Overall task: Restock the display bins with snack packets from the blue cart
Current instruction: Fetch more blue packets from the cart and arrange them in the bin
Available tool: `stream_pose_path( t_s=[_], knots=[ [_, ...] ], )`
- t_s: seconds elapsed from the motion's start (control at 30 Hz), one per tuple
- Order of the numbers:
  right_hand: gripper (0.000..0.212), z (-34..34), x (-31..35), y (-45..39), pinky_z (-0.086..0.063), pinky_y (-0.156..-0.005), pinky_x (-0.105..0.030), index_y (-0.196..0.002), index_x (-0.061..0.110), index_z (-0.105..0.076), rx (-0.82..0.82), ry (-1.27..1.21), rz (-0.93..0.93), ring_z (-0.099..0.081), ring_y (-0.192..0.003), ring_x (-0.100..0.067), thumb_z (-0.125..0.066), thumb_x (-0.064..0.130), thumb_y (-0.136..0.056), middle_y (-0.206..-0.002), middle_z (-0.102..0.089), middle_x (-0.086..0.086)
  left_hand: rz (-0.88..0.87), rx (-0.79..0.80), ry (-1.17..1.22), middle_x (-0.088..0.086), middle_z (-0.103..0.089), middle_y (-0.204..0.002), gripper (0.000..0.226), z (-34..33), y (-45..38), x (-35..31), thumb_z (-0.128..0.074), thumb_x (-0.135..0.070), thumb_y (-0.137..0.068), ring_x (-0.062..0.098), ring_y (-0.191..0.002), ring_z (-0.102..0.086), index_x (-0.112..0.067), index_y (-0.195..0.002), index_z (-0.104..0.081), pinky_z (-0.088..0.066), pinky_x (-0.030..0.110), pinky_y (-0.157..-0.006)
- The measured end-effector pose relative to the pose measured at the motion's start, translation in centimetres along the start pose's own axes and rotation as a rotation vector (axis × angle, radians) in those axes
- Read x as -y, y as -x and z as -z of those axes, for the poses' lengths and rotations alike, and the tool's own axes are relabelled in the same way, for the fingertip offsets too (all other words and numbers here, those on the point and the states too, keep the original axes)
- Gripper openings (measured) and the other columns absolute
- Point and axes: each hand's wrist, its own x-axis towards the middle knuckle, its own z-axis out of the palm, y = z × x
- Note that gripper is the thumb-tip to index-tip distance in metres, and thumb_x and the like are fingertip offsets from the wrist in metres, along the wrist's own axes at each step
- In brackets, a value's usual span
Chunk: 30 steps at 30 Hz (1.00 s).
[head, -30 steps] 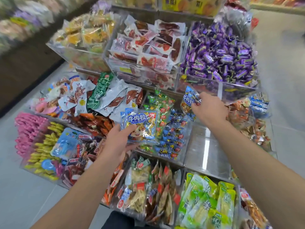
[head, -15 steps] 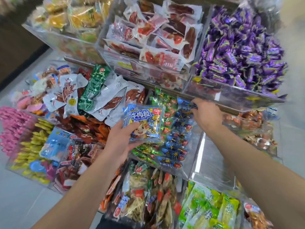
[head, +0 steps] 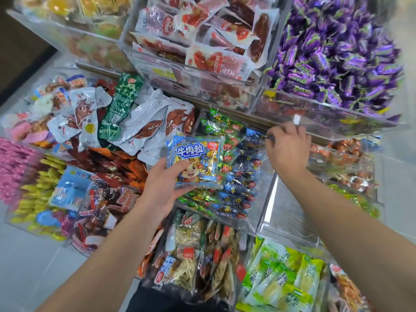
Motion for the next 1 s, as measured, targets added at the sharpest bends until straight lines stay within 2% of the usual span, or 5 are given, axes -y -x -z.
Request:
stream_pose_path(
  t_s=[0.2,0.47,0.63,0.77,1.0],
  knots=[
    [0.028,-0.7,1.6,0.8,-0.041,-0.05,-0.029,-0.121,0.019,-0.049,0.095,-0.156,-0.027,-0.065,-0.071,-0.031,-0.056,0.024,-0.095,-0.09,-0.069,-0.006,0.017,0.008,-0.014,-0.026,-0.071,-0.067,0.045,0.0,-0.3,0.4,-0.069,-0.017,-0.094,-0.002,-0.069,-0.072,-0.049,-0.062,-0.073,-0.062,0.05,-0.08],
    [0.081,-1.8,3.1,0.3,-0.048,-0.091,-0.045,-0.158,0.019,-0.012,0.337,-0.198,-0.061,-0.049,-0.125,-0.042,-0.059,0.027,-0.093,-0.152,-0.032,-0.022,0.009,-0.028,0.013,-0.015,-0.076,-0.081,0.01,0.0,-0.4,0.2,-0.069,-0.019,-0.094,0.009,-0.081,-0.075,-0.028,-0.097,-0.068,-0.063,0.048,-0.078],
    [0.072,-2.1,3.4,1.8,-0.04,-0.065,-0.034,-0.148,0.018,-0.024,0.282,-0.357,-0.074,-0.054,-0.082,-0.027,-0.063,0.02,-0.087,-0.141,-0.041,-0.016,-0.003,-0.029,0.011,-0.012,-0.077,-0.089,0.012,-0.1,-0.4,0.3,-0.07,-0.019,-0.094,0.013,-0.086,-0.075,-0.026,-0.104,-0.066,-0.063,0.047,-0.078],
    [0.054,-2.4,3.1,1.0,-0.046,-0.091,-0.039,-0.139,0.012,-0.042,0.371,-0.212,0.01,-0.048,-0.122,-0.033,-0.061,0.022,-0.089,-0.137,-0.045,-0.013,-0.003,-0.045,0.022,-0.012,-0.077,-0.087,0.012,0.1,-0.5,0.5,-0.072,-0.019,-0.092,0.01,-0.083,-0.075,-0.026,-0.1,-0.067,-0.063,0.045,-0.075],
    [0.064,-2.7,3.7,-1.9,-0.042,-0.099,-0.042,-0.144,0.011,-0.036,0.599,-0.133,-0.023,-0.041,-0.128,-0.036,-0.065,0.023,-0.088,-0.139,-0.04,-0.014,0.007,-0.035,0.018,-0.006,-0.078,-0.095,0.012,0.3,-0.4,0.4,-0.071,-0.02,-0.093,0.02,-0.092,-0.076,-0.025,-0.103,-0.07,-0.062,0.044,-0.075]
  ],
)
